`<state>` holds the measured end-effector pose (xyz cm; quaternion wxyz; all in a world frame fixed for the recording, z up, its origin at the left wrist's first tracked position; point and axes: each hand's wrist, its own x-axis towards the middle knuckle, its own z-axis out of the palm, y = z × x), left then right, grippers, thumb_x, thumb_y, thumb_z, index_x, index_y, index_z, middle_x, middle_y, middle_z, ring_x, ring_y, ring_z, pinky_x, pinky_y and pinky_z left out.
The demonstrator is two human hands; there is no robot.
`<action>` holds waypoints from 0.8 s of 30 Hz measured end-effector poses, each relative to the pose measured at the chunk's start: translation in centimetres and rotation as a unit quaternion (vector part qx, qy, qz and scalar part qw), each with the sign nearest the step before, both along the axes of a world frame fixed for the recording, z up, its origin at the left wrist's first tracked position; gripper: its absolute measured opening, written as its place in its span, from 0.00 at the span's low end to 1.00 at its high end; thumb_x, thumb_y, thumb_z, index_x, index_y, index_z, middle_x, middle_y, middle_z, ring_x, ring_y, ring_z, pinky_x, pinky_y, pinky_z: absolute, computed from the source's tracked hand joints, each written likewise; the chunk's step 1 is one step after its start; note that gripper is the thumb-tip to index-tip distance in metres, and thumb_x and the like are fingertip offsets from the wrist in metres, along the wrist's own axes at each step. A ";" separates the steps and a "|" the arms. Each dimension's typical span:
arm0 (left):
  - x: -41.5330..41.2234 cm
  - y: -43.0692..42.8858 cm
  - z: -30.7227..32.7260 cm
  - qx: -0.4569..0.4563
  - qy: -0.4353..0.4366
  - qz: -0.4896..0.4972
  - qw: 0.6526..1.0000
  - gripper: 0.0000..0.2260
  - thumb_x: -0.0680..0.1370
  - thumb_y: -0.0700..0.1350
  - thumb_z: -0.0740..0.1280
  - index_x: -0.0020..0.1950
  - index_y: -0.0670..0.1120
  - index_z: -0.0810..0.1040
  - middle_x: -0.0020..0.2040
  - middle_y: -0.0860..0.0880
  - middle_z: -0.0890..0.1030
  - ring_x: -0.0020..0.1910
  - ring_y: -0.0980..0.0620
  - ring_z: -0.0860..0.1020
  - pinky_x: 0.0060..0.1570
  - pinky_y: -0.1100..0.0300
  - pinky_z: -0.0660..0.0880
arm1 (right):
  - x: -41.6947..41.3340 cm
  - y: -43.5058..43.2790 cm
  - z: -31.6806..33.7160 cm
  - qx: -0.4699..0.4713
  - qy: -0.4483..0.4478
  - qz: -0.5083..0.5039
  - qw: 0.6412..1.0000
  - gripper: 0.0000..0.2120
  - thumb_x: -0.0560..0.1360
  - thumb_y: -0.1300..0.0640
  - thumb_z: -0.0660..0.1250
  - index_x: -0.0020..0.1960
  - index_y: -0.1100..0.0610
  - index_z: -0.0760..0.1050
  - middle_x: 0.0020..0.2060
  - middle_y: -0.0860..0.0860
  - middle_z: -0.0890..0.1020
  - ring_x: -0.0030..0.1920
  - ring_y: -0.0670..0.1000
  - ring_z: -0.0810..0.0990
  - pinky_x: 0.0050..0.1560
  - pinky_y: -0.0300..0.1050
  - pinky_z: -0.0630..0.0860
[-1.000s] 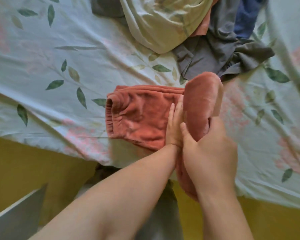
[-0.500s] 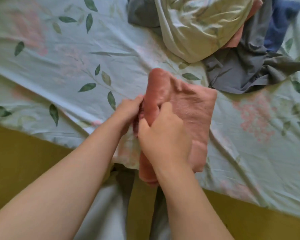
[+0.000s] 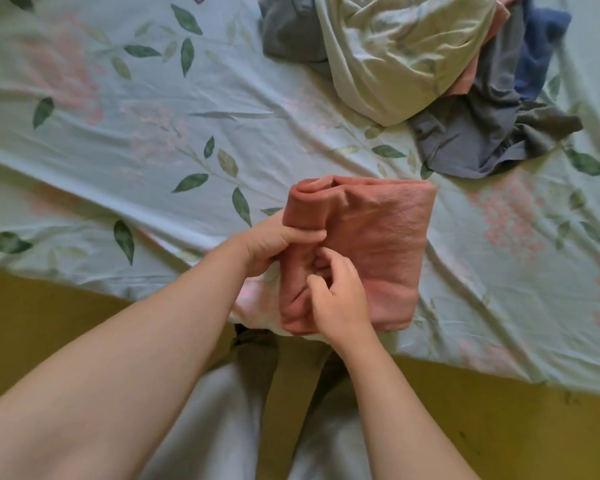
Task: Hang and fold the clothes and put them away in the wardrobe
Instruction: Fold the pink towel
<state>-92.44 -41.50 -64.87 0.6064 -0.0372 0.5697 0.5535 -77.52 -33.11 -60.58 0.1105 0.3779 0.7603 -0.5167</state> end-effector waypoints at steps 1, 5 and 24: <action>0.0 0.1 0.3 -0.033 0.003 0.022 0.999 0.24 0.72 0.44 0.77 0.68 0.49 0.78 0.61 0.47 0.84 0.62 0.47 0.81 0.69 0.46 0.73 | 0.4 -0.3 0.0 0.006 0.008 -0.015 1.000 0.20 0.76 0.62 0.64 0.66 0.49 0.74 0.56 0.42 0.75 0.54 0.39 0.75 0.61 0.40 0.73; 0.4 0.9 0.2 -0.113 -0.006 0.065 0.991 0.20 0.71 0.48 0.78 0.62 0.46 0.83 0.55 0.46 0.86 0.58 0.46 0.84 0.67 0.47 0.75 | 0.5 -0.3 0.0 -0.032 0.035 -0.131 0.990 0.22 0.76 0.67 0.63 0.64 0.46 0.75 0.56 0.45 0.78 0.51 0.41 0.79 0.57 0.37 0.76; 7.1 9.0 25.4 -0.093 0.063 0.029 0.993 0.25 0.62 0.47 0.77 0.58 0.46 0.82 0.45 0.47 0.86 0.40 0.48 0.83 0.38 0.57 0.76 | 15.5 7.4 23.0 -0.041 -0.039 -0.302 0.952 0.16 0.78 0.53 0.66 0.65 0.47 0.70 0.53 0.47 0.76 0.49 0.47 0.78 0.46 0.44 0.74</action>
